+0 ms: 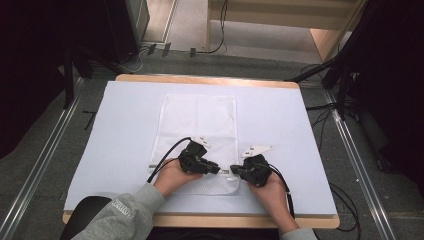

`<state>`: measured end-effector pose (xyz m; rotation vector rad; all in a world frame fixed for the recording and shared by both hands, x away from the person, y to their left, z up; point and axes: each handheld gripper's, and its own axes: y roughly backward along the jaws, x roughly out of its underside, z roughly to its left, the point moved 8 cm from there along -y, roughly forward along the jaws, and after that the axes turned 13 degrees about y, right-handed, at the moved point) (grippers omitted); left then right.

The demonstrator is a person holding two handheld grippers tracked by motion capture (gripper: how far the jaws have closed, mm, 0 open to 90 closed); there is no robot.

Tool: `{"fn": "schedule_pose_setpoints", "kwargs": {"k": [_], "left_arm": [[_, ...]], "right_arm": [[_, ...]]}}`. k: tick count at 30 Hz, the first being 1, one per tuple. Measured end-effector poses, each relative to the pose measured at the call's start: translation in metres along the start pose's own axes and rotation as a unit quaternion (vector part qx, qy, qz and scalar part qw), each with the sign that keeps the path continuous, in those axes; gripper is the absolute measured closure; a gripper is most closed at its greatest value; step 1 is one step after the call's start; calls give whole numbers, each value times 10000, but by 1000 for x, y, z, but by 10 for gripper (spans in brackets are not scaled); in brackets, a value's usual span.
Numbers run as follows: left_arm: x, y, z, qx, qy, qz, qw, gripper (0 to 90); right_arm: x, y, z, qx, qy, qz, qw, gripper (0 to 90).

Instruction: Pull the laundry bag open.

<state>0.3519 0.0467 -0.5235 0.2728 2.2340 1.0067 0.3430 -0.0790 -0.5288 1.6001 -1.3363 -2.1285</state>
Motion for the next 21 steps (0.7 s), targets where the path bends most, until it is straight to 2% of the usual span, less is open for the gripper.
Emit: {"fn": "schedule_pose_setpoints", "kwargs": {"k": [3,9,15,21], "left_arm": [[0,-3,-2,41,-44,-63,10000,776],[1,-3,-6,-44,-192,-54,9998,796],[5,-5,-10,35,-213,5,9998,806],[3,-10,-11,96,-170,-121,9997,830]], "right_arm": [[0,0,0,-7,0,-5,10000,900],[0,0,0,-3,2,-6,10000,900],[0,0,0,-4,-8,-2,10000,900],[0,0,0,18,28,4,10000,900]]}}
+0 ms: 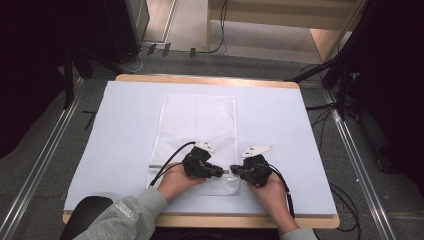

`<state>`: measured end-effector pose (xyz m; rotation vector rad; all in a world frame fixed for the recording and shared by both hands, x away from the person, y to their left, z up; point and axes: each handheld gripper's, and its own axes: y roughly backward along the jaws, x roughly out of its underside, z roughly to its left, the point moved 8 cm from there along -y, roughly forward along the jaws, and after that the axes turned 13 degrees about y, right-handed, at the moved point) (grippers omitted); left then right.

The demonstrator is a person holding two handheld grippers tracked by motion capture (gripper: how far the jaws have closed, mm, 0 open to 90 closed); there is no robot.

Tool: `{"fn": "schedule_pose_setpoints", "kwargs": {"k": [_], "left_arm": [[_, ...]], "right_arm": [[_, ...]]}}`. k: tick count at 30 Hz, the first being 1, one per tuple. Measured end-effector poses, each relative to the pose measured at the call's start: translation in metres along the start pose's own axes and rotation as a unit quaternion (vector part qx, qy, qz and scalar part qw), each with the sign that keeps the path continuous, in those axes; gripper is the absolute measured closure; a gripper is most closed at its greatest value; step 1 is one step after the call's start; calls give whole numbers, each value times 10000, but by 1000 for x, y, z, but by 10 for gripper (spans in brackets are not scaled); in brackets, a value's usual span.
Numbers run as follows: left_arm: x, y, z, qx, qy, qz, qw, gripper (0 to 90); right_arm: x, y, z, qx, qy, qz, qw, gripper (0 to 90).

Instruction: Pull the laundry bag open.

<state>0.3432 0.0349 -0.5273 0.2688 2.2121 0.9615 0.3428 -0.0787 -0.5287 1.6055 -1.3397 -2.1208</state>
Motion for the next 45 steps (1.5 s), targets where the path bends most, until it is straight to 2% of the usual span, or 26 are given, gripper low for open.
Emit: {"fn": "schedule_pose_setpoints", "kwargs": {"k": [3,4,6,11,18,22,24,27,33,37,41,45], "left_arm": [[-2,-1,1,59,142,-9,9999,866],[-2,-1,2,119,227,24,9997,871],[-3,0,4,138,303,64,9994,876],[-6,2,6,271,483,133,9984,880],[-4,6,7,382,648,294,9967,883],[-4,13,16,401,891,361,9946,884],[-3,18,17,517,940,420,9933,883],[-1,23,18,466,862,437,9942,883],[6,40,27,512,1008,431,9927,882],[8,46,31,436,969,444,9933,882],[10,54,35,425,1040,461,9926,883],[12,68,45,358,1132,330,9924,883]], "right_arm": [[0,0,1,11,-20,20,10000,900],[-1,0,1,26,59,23,10000,900],[-1,-1,3,15,69,27,10000,900],[-1,-1,5,115,391,5,9992,900],[0,-2,5,34,378,-129,9992,900],[1,-2,5,43,372,-122,9992,900],[1,-2,5,20,355,-159,9992,900],[1,-2,3,-18,358,-216,9991,900],[3,-2,2,-163,226,-312,9991,900],[3,-1,2,-177,220,-298,9992,900],[3,-1,1,-171,276,-289,9991,900],[3,-1,1,-195,279,-269,9991,900]]}}
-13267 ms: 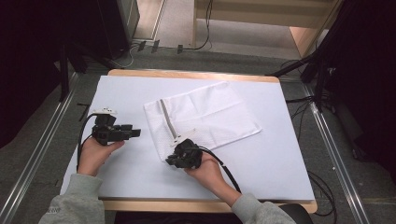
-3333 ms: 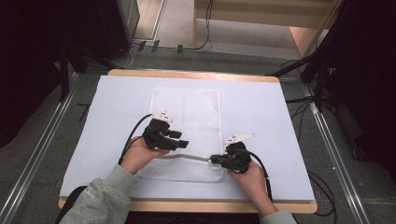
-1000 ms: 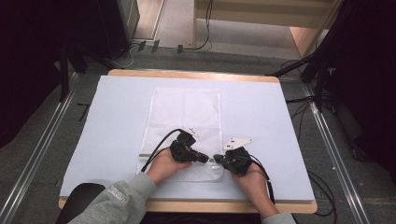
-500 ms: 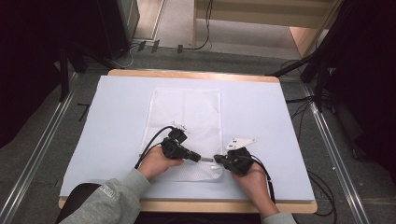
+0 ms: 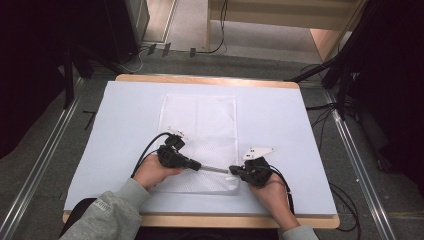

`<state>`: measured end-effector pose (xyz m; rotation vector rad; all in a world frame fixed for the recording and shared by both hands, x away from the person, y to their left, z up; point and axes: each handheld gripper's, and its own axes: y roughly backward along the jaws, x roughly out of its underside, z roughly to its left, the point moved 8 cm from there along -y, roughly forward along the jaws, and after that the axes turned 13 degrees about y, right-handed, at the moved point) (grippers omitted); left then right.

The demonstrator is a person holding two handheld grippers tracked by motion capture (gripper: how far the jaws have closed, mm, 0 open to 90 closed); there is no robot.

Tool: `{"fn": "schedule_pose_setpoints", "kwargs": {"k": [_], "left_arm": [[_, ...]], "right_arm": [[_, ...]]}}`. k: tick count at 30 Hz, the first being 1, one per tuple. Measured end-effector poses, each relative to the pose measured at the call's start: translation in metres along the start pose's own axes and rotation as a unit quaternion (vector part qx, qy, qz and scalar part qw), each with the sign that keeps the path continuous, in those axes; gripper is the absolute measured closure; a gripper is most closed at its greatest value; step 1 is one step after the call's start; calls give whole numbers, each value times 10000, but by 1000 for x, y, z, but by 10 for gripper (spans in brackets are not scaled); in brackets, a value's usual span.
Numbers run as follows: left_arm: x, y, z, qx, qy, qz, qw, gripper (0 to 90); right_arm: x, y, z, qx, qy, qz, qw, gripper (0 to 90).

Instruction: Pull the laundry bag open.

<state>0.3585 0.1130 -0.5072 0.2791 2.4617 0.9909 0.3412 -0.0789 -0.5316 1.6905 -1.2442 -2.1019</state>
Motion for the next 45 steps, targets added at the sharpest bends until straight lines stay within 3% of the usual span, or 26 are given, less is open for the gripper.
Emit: {"fn": "schedule_pose_setpoints", "kwargs": {"k": [6,10,12,20,23,24,26,27,28,34,38,39,40,42,45], "left_arm": [[10,21,13,-49,175,-31,9998,883],[18,33,21,-250,188,-69,9995,883],[22,40,28,-510,89,-101,9986,882],[35,58,37,-489,259,-123,9984,883],[39,65,40,-376,323,-151,9987,883],[39,67,42,-476,316,-206,9982,883],[41,70,41,-300,425,-222,9984,883],[41,71,44,-447,420,-257,9978,883],[43,73,46,-417,466,-207,9978,883],[50,95,64,-511,750,-428,9950,884],[60,119,85,-723,1065,-735,9890,884],[63,122,87,-549,1137,-754,9891,884],[65,122,87,-501,1186,-775,9886,884],[68,116,86,-693,1039,-632,9902,882],[67,117,85,-627,970,-724,9907,878]], "right_arm": [[0,0,0,-17,-29,8,10000,900],[0,0,0,-31,-8,26,10000,900],[0,0,0,-26,36,57,10000,900],[-1,0,-1,-28,103,60,9999,900],[-1,0,0,-14,116,88,9999,900],[-2,-1,0,-17,134,84,9999,900],[-2,-1,0,-28,110,84,9999,900],[-2,-1,0,-35,110,91,9999,900],[-2,-1,0,-40,109,104,9999,900],[-3,-1,0,-10,147,152,9998,900],[-3,-1,-1,-40,132,157,9998,900],[-3,-1,-1,-48,131,150,9998,900],[-3,-1,-1,-50,142,163,9998,900],[-3,-1,-2,-43,111,196,9997,900],[-3,-2,-4,-130,25,221,9997,900]]}}
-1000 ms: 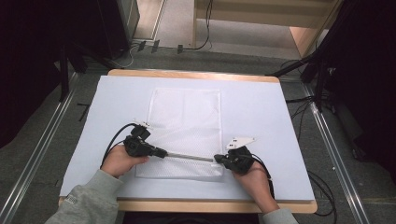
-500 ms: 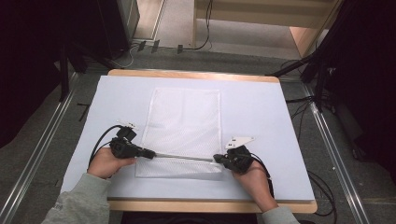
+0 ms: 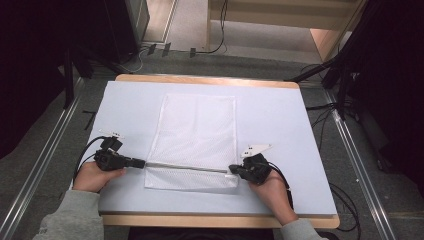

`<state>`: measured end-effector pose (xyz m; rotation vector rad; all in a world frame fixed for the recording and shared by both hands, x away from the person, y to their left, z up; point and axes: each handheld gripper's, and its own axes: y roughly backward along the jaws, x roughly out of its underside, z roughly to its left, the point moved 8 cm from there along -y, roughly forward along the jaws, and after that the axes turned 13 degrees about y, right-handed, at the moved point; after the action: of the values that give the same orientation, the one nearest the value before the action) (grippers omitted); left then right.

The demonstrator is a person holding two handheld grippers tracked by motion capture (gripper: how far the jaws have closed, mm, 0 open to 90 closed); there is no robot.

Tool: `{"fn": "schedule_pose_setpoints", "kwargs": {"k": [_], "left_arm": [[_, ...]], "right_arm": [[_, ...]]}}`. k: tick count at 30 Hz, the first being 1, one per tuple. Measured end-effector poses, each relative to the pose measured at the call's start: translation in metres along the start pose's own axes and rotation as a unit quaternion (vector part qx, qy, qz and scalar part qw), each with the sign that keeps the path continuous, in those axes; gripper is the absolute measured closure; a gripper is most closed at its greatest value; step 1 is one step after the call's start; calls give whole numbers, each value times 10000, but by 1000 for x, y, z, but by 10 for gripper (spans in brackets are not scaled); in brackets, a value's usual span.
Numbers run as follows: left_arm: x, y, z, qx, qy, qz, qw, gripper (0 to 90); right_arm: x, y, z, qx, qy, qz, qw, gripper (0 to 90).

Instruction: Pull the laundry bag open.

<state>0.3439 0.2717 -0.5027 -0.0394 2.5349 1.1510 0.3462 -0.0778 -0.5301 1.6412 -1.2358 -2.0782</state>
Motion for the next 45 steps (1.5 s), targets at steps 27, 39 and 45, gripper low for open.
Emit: {"fn": "schedule_pose_setpoints", "kwargs": {"k": [27,39,45], "left_arm": [[-13,16,10,-839,-698,-1061,9883,380],[-23,22,32,-1284,-693,-1376,9797,281],[-25,18,37,-1514,-721,-1433,9754,254]], "right_arm": [[-3,36,-49,384,-471,-593,9964,369],[23,50,-92,887,-1212,-625,9867,323],[26,50,-96,976,-1210,-601,9860,308]]}}
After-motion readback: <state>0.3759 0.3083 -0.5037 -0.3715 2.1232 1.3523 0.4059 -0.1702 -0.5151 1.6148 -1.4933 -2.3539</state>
